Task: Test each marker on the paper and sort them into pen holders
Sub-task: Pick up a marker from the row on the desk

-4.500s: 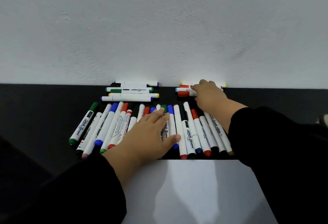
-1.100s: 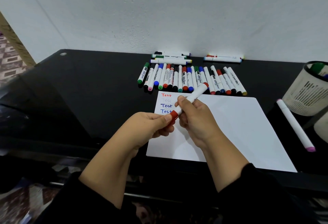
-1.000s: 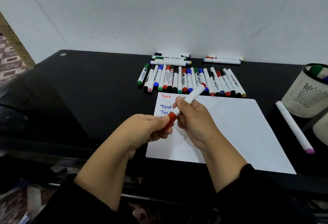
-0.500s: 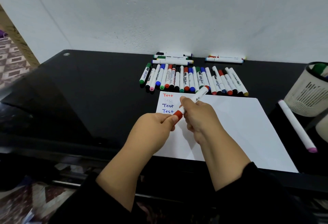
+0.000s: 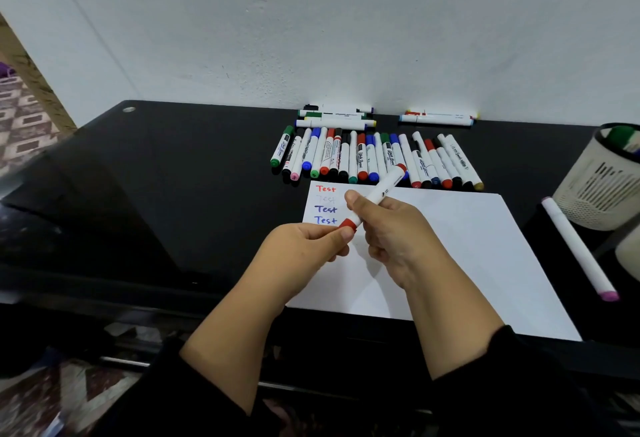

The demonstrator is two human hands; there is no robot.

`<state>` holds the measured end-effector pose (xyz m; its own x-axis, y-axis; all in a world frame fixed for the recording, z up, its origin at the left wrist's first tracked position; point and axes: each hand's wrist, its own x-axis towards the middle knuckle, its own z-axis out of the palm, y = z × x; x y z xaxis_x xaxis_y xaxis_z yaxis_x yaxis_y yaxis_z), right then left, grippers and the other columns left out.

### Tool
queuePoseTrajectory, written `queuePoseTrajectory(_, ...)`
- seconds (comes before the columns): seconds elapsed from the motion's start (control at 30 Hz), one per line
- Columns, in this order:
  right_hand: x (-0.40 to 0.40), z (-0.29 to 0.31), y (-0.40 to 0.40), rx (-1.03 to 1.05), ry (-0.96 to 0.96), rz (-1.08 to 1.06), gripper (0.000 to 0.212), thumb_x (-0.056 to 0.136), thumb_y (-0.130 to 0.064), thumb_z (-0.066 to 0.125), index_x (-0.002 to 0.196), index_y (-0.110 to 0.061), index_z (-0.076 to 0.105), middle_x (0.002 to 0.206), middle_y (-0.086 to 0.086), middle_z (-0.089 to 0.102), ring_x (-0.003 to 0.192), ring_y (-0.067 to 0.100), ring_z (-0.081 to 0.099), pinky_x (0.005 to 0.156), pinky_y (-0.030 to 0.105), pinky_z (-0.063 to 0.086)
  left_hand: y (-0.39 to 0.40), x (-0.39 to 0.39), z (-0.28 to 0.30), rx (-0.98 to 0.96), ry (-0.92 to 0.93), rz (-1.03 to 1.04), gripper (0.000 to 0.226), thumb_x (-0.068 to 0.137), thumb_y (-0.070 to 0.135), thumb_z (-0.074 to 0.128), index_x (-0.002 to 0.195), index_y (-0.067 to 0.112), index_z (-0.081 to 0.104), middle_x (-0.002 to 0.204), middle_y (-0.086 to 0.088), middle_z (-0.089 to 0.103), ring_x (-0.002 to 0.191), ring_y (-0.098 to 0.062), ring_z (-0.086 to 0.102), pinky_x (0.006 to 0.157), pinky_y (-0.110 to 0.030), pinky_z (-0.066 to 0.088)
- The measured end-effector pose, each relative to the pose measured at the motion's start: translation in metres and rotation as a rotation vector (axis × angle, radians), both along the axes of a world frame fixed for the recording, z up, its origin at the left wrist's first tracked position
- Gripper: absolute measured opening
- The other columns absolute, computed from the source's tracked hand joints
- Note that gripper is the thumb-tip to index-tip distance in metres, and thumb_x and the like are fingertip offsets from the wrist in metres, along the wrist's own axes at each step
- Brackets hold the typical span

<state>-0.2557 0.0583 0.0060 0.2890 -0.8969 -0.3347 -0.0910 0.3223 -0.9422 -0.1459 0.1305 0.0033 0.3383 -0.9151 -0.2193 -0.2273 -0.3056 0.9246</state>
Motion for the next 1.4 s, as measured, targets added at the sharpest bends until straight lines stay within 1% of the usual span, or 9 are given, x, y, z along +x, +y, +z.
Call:
queuePoseTrajectory(0.27, 0.002, 0.001, -0.003, -0.057, 0.068, -0.052, 0.038, 0.085, -0.048, 0.063, 0.072, -0.014, 0.053, 0.044, -0.008, 0.042, 0.047, 0.011, 0.033, 0.047, 0.023, 0.031, -0.007, -0.001, -0.002, 0.049, -0.116, 0.015, 0.012, 0.084, 0.043, 0.062, 0.075, 0.035, 0.065, 0.082, 0.012, 0.067, 0.085, -0.008, 0.059, 0.063, -0.019, 0.040)
queuePoseTrajectory(0.4, 0.007, -0.002, -0.003, -0.108, 0.127, -0.079, 0.030, 0.093, -0.038, 0.055, 0.073, -0.016, 0.050, 0.058, -0.005, 0.048, 0.052, 0.009, 0.039, 0.050, 0.023, 0.031, -0.007, -0.002, -0.002, 0.044, -0.111, 0.011, 0.013, 0.084, 0.041, 0.063, 0.072, 0.038, 0.063, 0.080, 0.012, 0.067, 0.086, -0.009, 0.059, 0.064, -0.019, 0.040)
queuePoseTrajectory(0.6, 0.006, 0.002, -0.004, -0.112, 0.089, -0.050, 0.023, 0.096, -0.031, 0.052, 0.076, -0.018, 0.051, 0.059, -0.008, 0.047, 0.048, 0.005, 0.039, 0.047, 0.019, 0.031, -0.004, -0.002, 0.001, 0.021, 0.030, 0.044, 0.017, 0.084, 0.038, 0.063, 0.070, 0.030, 0.067, 0.063, 0.012, 0.069, 0.075, -0.006, 0.063, 0.065, -0.018, 0.042)
queuePoseTrajectory(0.8, 0.007, 0.002, -0.003, -0.119, 0.069, -0.018, 0.024, 0.095, -0.032, 0.052, 0.076, -0.018, 0.052, 0.047, -0.012, 0.046, 0.045, 0.004, 0.039, 0.048, 0.021, 0.032, -0.001, 0.004, 0.005, 0.102, 0.158, 0.012, 0.025, 0.082, 0.040, 0.063, 0.079, 0.017, 0.074, 0.065, 0.005, 0.071, 0.065, -0.008, 0.063, 0.072, -0.022, 0.051)
queuePoseTrajectory(0.9, 0.010, 0.000, -0.002, -0.104, 0.059, -0.024, 0.022, 0.095, -0.033, 0.052, 0.078, -0.019, 0.054, 0.054, -0.009, 0.048, 0.049, 0.005, 0.041, 0.049, 0.021, 0.034, 0.001, 0.007, 0.008, 0.128, 0.204, 0.014, 0.028, 0.082, 0.039, 0.064, 0.083, 0.013, 0.074, 0.065, 0.003, 0.070, 0.066, -0.010, 0.063, 0.071, -0.023, 0.051)
queuePoseTrajectory(1.1, 0.019, -0.001, -0.002, -0.080, 0.060, -0.066, 0.023, 0.095, -0.031, 0.051, 0.077, -0.017, 0.054, 0.059, -0.004, 0.048, 0.052, 0.008, 0.040, 0.050, 0.022, 0.033, 0.000, 0.002, 0.010, 0.100, 0.025, 0.074, 0.024, 0.085, 0.040, 0.060, 0.074, 0.021, 0.070, 0.068, 0.005, 0.068, 0.070, -0.008, 0.061, 0.073, -0.022, 0.047)
queuePoseTrajectory(1.17, 0.019, -0.001, -0.004, -0.082, 0.054, -0.060, 0.023, 0.095, -0.030, 0.051, 0.077, -0.017, 0.053, 0.059, -0.003, 0.048, 0.050, 0.009, 0.039, 0.049, 0.023, 0.031, 0.005, 0.008, 0.010, 0.114, 0.131, 0.034, 0.024, 0.083, 0.037, 0.063, 0.075, 0.016, 0.073, 0.065, 0.003, 0.069, 0.067, -0.010, 0.062, 0.074, -0.024, 0.052)
queuePoseTrajectory(1.27, 0.002, 0.003, -0.025, -0.067, -0.083, -0.191, 0.025, 0.096, -0.026, 0.050, 0.073, -0.015, 0.048, 0.045, -0.004, 0.036, 0.037, 0.008, 0.026, 0.042, 0.024, 0.020, 0.023, 0.021, 0.008, 0.109, 0.475, -0.032, 0.027, 0.071, 0.031, 0.063, 0.072, 0.007, 0.075, 0.063, -0.003, 0.063, 0.061, -0.012, 0.061, 0.070, -0.026, 0.056)
queuePoseTrajectory(1.4, -0.007, 0.001, -0.032, -0.065, -0.127, -0.174, 0.027, 0.096, -0.024, 0.048, 0.072, -0.014, 0.043, 0.045, -0.002, 0.031, 0.037, 0.008, 0.018, 0.043, 0.025, 0.016, 0.024, 0.027, -0.001, 0.101, 0.315, 0.007, 0.034, 0.064, 0.040, 0.066, 0.079, 0.010, 0.074, 0.070, -0.001, 0.070, 0.073, -0.015, 0.066, 0.079, -0.028, 0.053)
